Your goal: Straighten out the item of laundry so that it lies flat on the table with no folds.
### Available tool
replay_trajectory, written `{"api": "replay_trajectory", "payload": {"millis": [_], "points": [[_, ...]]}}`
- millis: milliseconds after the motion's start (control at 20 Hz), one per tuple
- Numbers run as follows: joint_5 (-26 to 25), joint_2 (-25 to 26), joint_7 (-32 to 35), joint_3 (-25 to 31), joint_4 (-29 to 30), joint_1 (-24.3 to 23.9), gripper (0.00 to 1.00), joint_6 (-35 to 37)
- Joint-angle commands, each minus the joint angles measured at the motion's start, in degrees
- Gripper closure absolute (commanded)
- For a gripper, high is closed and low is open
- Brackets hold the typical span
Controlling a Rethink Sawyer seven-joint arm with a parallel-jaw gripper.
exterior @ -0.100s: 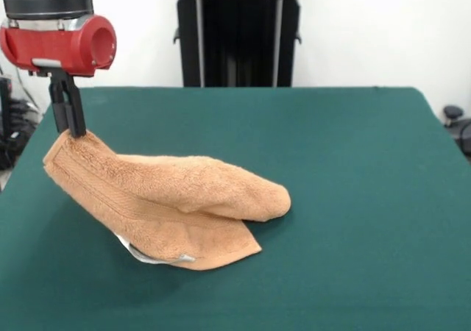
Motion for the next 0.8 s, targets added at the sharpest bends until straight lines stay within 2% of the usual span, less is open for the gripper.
{"api": "replay_trajectory", "payload": {"millis": [50, 500, 800], "points": [[-3.11, 1.42, -19.28, 7.15, 6.62, 0.74, 1.00, -0.15], [-3.60, 1.70, -17.01, 8.22, 5.26, 1.02, 1.00, 0.03], [-2.15, -0.74, -16.13, 9.10, 5.90, 0.58, 1.00, 1.83]]}}
